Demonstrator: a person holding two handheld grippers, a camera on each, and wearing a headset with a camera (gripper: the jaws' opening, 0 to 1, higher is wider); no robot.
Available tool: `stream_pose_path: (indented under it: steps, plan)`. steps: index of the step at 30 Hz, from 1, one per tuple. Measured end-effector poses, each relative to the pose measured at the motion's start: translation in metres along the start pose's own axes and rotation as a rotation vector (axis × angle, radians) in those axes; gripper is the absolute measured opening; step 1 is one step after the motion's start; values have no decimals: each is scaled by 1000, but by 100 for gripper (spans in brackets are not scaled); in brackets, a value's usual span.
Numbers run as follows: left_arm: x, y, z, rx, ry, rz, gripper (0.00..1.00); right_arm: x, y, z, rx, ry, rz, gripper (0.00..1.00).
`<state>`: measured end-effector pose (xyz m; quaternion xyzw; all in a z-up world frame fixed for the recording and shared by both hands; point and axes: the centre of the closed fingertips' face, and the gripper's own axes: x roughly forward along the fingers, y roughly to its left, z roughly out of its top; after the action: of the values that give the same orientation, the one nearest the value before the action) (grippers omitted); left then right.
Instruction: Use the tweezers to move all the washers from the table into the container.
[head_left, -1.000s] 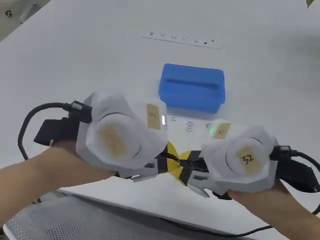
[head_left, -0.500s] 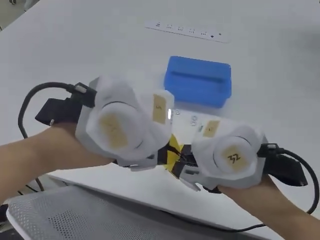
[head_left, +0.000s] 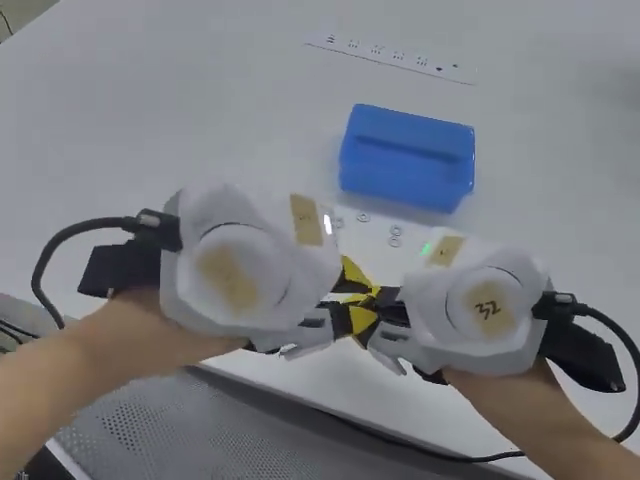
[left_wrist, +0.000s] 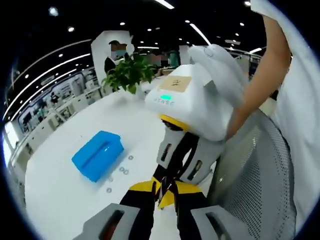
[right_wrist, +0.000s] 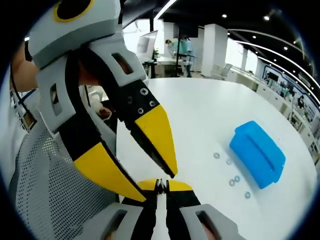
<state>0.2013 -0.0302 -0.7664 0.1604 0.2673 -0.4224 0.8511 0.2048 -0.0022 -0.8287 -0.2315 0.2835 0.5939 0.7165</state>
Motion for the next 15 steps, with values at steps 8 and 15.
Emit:
stream_pose_path:
  steps: [8, 15]
  plan:
    - [-32, 40, -20, -237, -75, 303, 61, -1, -2, 3, 33, 6, -10, 1]
    - [-72, 65, -36, -306, -152, 547, 83, -7, -21, 14, 46, -14, -53, 1]
